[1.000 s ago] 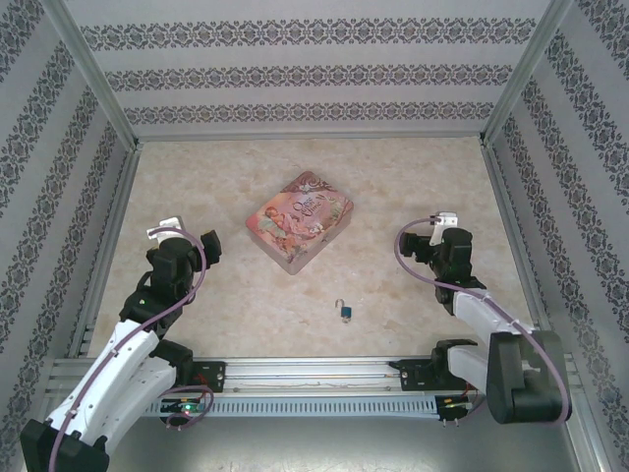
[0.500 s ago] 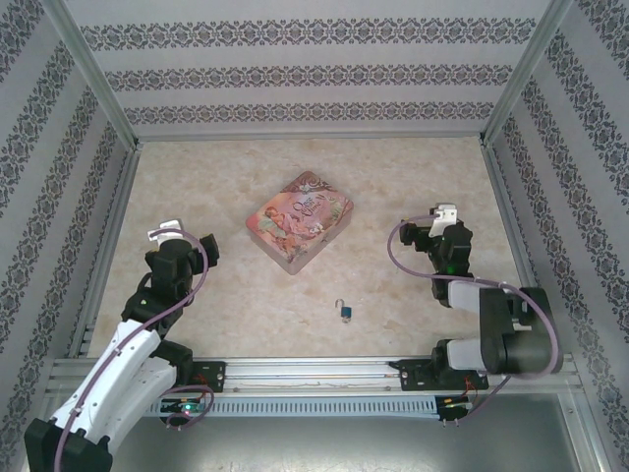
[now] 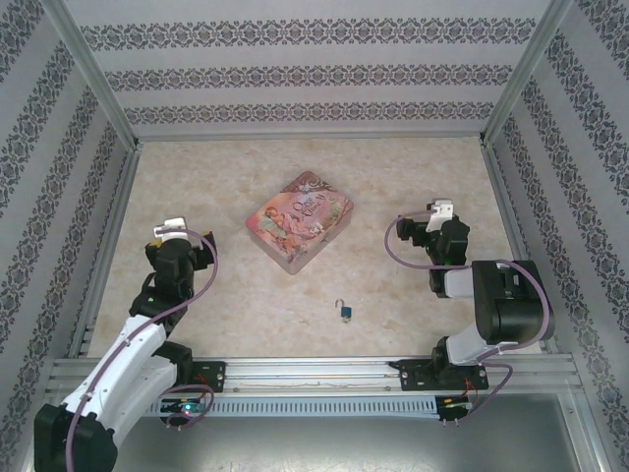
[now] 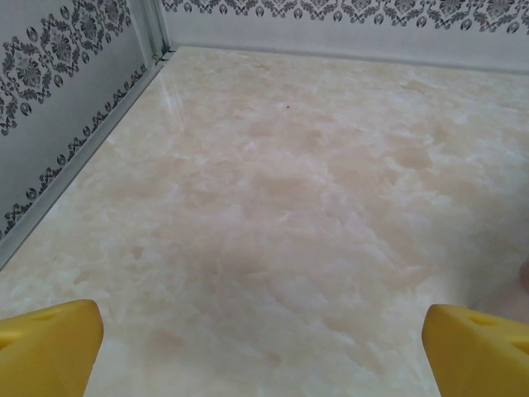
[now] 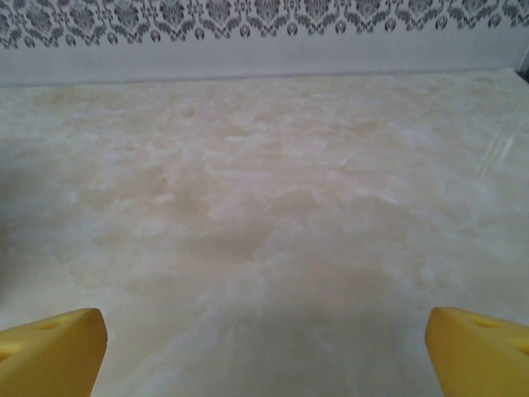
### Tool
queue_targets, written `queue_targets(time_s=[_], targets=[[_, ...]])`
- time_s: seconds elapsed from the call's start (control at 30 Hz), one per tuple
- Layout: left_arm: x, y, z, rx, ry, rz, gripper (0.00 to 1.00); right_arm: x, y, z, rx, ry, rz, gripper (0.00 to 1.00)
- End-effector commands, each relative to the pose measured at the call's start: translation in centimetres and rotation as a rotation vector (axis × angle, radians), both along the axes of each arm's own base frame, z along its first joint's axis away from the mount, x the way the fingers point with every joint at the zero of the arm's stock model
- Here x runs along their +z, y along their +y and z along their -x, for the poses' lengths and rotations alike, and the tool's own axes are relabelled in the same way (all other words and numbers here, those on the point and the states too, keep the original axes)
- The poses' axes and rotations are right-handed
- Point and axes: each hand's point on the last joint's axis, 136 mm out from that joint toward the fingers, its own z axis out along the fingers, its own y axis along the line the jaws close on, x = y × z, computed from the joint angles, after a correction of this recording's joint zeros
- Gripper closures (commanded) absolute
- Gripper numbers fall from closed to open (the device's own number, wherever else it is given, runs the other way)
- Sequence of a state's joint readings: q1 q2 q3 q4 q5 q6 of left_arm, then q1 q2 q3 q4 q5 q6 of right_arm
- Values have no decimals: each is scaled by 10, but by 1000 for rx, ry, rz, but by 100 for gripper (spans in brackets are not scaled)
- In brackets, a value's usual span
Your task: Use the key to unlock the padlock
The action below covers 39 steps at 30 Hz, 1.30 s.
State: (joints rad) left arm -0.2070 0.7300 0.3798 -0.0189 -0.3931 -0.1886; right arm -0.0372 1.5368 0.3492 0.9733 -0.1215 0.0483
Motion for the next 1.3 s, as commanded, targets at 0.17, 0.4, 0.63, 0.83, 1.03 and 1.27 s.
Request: queue_targets(time_s=[0.17, 0.4, 0.63, 0.83, 1.03, 1.27], targets=[[-14, 10, -13, 17, -73, -41, 1, 6, 0, -5, -2, -15, 5, 2], [-24, 11, -21, -5, -84, -48, 1, 7, 0, -5, -4, -15, 6, 2], [-31, 4, -35, -66, -117, -52, 1, 7, 0, -5, -5, -15, 9, 2], [-31, -6, -52, -130, -158, -71, 1, 7, 1, -5, -4, -14, 11, 2], [-29, -11, -68, -162, -228, -71, 1, 7, 1, -6, -6, -14, 13, 2], [-36, -14, -73, -193, -243, -100, 1, 6, 1, -6, -8, -11, 14, 2]])
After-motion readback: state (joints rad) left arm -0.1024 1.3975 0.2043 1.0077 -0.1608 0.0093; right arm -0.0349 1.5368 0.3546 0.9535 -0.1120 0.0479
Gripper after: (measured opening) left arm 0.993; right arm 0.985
